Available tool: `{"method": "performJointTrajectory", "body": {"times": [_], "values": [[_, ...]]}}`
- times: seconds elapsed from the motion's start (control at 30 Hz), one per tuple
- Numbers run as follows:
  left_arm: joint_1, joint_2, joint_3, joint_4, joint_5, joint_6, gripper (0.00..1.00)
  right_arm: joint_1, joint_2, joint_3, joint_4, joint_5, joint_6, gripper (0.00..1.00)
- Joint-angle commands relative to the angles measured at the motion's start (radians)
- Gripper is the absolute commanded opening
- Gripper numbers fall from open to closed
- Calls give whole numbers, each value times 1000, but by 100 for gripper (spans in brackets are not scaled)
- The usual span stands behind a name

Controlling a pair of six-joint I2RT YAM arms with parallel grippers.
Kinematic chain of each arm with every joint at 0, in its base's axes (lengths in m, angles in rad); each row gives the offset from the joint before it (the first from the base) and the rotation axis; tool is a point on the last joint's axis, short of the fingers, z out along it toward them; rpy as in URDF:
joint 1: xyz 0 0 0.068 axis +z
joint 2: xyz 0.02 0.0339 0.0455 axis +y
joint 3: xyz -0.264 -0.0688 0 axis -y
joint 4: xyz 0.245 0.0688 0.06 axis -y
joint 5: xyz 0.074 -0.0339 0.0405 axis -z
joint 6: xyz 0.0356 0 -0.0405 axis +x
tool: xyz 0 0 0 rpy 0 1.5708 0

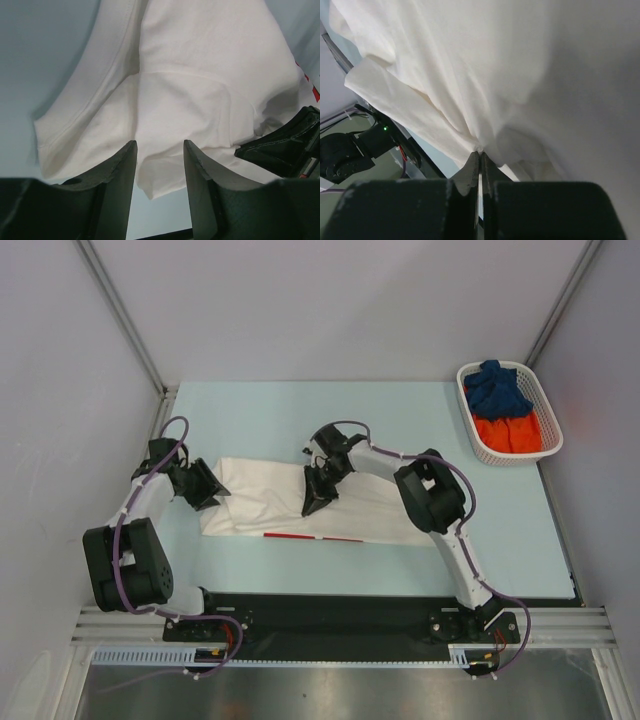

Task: Fold and stack the t-shirts
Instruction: Fold the tshirt

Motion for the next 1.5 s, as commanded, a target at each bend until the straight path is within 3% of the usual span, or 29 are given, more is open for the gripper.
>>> {"method": "performJointTrajectory", "body": {"times": [0.0, 0.53, 0.73, 0.87, 1.03, 1.47], "values": [[-5, -40, 10, 19, 17, 14, 48, -6, -62, -16, 40, -8, 17, 0], [-43, -74, -20, -19, 86, 7, 49, 20, -19, 62, -37, -17, -41, 18], [-45, -88, -58, -56, 94, -25, 53, 8, -12, 71, -32, -42, -43, 30], [-46, -81, -81, -119, 53, -72, 44, 10, -10, 76, -35, -36, -49, 31], [-54, -121, -105, -145, -48, -98, 45, 5, -8, 74, -28, -36, -43, 31], [-92, -43, -156, -76, 10, -111, 39, 8, -5, 65, -26, -40, -47, 30]]}}
